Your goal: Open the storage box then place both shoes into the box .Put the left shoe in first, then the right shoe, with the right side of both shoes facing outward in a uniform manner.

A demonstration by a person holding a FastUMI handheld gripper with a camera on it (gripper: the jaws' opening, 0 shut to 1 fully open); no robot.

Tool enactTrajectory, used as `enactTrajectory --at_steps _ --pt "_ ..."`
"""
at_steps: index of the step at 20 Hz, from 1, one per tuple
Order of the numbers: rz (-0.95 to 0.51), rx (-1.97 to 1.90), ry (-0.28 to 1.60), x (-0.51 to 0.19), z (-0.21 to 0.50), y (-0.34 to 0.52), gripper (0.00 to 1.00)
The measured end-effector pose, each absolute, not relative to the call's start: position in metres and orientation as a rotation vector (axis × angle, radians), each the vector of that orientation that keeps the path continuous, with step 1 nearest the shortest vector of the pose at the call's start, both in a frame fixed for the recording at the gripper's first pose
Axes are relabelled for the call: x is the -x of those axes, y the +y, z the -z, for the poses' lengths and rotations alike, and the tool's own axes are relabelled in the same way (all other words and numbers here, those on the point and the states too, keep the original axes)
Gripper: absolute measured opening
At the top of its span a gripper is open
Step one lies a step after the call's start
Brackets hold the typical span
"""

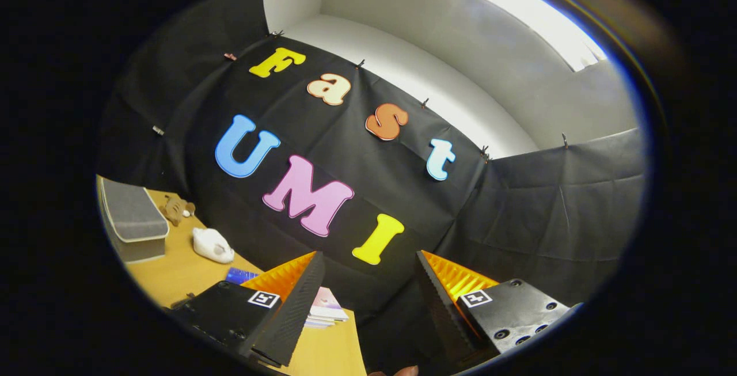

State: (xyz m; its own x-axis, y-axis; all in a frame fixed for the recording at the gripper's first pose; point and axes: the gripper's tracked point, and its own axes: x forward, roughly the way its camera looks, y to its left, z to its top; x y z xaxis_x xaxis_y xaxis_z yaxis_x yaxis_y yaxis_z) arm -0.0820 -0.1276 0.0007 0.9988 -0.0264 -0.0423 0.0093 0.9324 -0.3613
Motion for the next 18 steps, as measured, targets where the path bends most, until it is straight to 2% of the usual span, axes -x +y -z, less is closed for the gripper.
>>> enactTrajectory --at_steps 5,9,11,15,18 --pt "-0.199 0.384 0.191 0.141 0.024 -0.089 0.97" --pt "-0.509 0.181 0.345 0.173 0.06 -0.009 0.97" --pt "-0.685 0.101 0.364 0.181 0.069 0.05 0.97" --pt "-0.954 -0.097 0.327 0.167 0.089 0.159 0.97" --pt "-1.077 -0.251 0.36 0.146 0.114 0.227 0.97"
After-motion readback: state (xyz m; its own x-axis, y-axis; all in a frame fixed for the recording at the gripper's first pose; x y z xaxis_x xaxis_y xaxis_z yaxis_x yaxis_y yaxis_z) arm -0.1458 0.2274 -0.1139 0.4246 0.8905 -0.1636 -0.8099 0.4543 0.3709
